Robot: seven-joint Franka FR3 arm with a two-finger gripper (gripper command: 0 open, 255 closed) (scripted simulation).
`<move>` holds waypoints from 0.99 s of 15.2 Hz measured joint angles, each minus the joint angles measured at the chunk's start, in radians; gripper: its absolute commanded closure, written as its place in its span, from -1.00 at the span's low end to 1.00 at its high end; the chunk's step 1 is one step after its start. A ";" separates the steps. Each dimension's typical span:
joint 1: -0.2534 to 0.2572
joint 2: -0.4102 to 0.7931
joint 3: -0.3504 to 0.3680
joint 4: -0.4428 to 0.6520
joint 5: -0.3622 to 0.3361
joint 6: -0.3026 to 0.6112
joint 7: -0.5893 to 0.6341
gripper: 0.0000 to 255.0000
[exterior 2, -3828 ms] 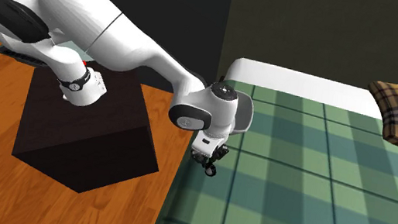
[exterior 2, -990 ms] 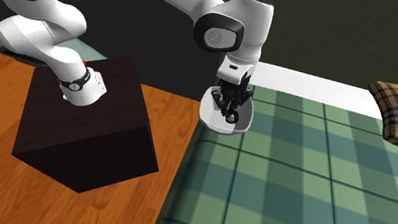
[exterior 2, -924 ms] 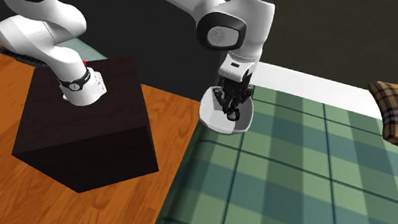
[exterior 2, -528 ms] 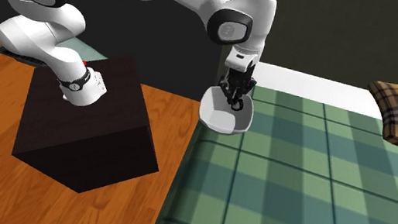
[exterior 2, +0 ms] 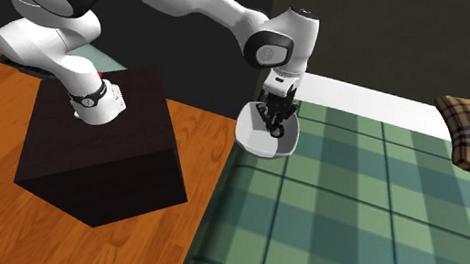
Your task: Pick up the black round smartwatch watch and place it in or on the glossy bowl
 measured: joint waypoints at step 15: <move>0.004 0.014 -0.007 -0.007 -0.011 0.019 0.009 -1.00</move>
